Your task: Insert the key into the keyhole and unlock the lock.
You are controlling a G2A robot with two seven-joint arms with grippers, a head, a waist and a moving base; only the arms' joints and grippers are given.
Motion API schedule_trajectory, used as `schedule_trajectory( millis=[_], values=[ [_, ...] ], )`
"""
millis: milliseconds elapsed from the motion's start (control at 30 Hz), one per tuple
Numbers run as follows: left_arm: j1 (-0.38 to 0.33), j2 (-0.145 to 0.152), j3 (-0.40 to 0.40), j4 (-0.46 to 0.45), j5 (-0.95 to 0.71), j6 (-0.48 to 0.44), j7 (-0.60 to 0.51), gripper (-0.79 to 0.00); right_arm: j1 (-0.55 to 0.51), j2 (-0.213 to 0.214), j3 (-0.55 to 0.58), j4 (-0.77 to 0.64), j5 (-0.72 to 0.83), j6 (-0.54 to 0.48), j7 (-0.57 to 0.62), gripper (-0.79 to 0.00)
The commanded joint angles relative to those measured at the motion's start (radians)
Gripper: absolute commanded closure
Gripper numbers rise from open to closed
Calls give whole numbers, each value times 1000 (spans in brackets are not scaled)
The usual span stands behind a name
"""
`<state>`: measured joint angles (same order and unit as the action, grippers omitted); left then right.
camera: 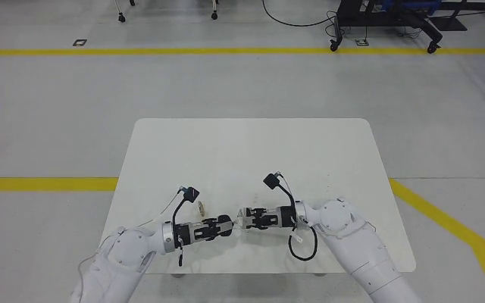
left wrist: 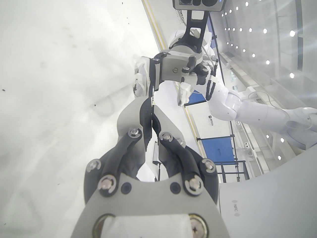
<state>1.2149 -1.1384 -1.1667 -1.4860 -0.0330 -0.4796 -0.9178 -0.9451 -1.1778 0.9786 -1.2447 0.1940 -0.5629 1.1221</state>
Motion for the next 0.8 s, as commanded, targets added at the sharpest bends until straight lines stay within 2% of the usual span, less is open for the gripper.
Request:
schedule_trajectory(
  millis=[0,367,400,433,600,767],
  values=[
    [-1,1,4,-2,11,5,7,0,2,0,-2,2,2,6,1,0],
    [-3,5,12,4,13,10,26,0,6,6,-7,-1,-1,33,19,0],
    [-4,5,11,4,9,8,26,-363,6,6,-7,-1,-1,30,19,0],
    [-4,6,8,5,6,8,29,-785,5,6,-7,-1,-1,27,19,0],
    [1,16,-41,-1,13,14,55,-785,3,8,-2,7,25,0,13,0],
    [54,47,-197,-43,22,26,67,-785,3,21,73,65,102,-64,-25,0]
  ],
)
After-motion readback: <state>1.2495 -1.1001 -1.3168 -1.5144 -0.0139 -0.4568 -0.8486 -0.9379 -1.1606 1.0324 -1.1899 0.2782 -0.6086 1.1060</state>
